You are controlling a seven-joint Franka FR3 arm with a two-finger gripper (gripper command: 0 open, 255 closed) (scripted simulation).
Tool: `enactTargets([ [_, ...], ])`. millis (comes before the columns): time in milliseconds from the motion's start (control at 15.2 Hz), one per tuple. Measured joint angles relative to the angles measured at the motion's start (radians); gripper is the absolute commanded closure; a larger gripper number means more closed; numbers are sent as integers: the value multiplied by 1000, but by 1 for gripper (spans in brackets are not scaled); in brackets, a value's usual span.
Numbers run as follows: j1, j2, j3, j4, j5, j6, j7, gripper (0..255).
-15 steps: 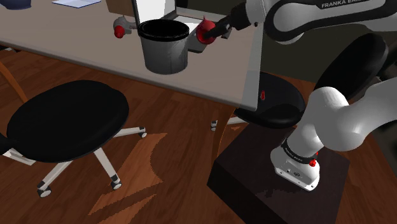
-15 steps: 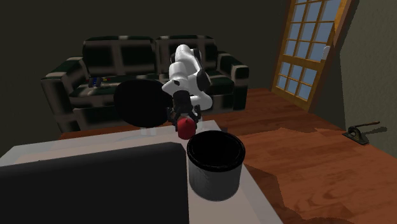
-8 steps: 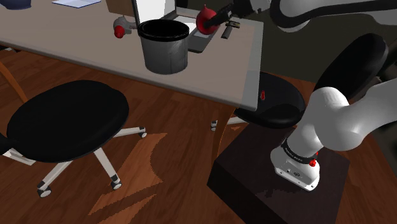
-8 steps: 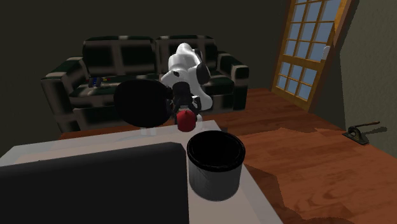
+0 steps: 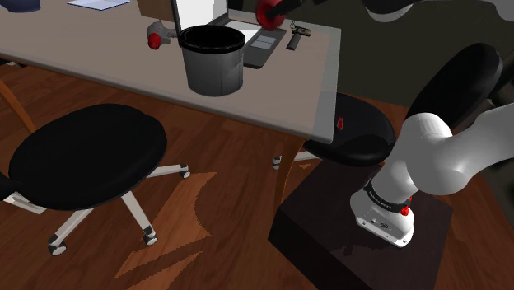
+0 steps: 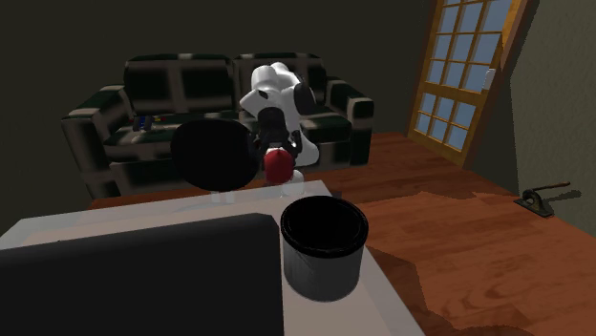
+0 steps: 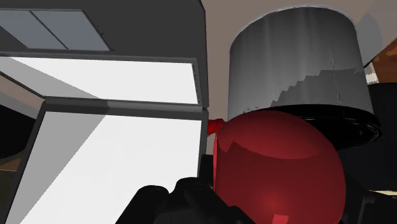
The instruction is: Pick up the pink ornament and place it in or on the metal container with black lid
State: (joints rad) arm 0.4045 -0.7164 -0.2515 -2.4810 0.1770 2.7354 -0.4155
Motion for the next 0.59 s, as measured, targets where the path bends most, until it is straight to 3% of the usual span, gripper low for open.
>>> enactTargets([
  [594,-13,27,26,121,-12,-95,38,255],
])
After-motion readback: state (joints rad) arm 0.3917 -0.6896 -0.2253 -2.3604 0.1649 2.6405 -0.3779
